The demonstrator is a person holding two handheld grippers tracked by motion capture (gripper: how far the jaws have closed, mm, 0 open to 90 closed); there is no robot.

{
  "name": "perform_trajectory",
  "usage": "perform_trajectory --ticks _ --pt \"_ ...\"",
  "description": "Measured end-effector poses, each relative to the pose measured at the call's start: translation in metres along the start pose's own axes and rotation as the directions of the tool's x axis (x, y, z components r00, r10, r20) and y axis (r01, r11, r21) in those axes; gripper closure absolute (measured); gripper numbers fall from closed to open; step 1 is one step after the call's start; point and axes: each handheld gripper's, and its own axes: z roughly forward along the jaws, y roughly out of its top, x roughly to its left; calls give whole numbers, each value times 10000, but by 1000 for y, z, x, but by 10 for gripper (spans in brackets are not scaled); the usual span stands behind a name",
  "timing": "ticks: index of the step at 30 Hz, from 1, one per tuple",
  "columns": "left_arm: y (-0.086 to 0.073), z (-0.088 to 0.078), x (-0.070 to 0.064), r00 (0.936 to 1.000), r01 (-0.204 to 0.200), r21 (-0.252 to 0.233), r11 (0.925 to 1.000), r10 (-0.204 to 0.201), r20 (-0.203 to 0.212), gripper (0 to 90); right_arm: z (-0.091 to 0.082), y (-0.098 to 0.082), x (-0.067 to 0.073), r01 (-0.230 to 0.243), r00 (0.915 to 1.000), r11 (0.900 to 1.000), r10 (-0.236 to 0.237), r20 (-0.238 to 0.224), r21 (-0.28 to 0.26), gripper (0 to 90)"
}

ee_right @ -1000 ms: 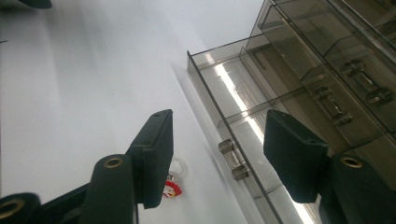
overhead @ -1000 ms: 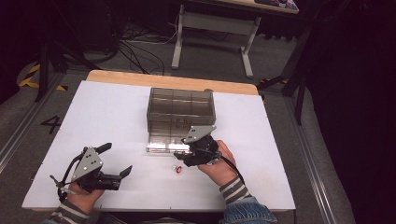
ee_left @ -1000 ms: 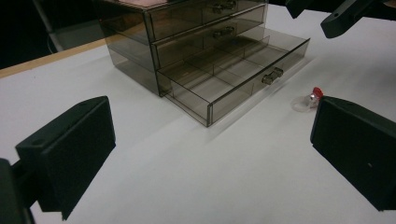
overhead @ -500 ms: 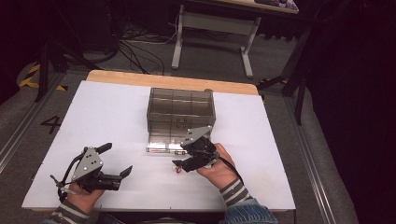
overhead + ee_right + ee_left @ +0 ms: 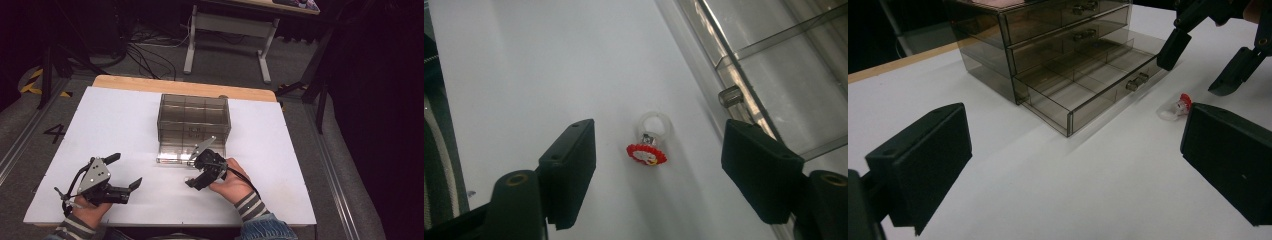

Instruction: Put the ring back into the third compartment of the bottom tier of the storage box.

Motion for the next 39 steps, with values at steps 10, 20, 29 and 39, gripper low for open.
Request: perform_trajectory --ticks 10,20,29,39 --pt "0 0 0 10000 42 17 10000 -42 23 8 10 0 2 140 9999 9988 -135 -93 469 369" --pt "0 0 0 10000 37 31 10000 -37 22 8 20 1 6 378 9992 9952 -390 112 900 413" --pt "0 0 0 10000 29 14 10000 -29 33 8 26 3 11 506 9982 9908 -540 240 1258 484" --pt "0 0 0 10000 54 21 10000 -54 40 8 26 3 12 619 9975 9899 -657 253 1276 680"
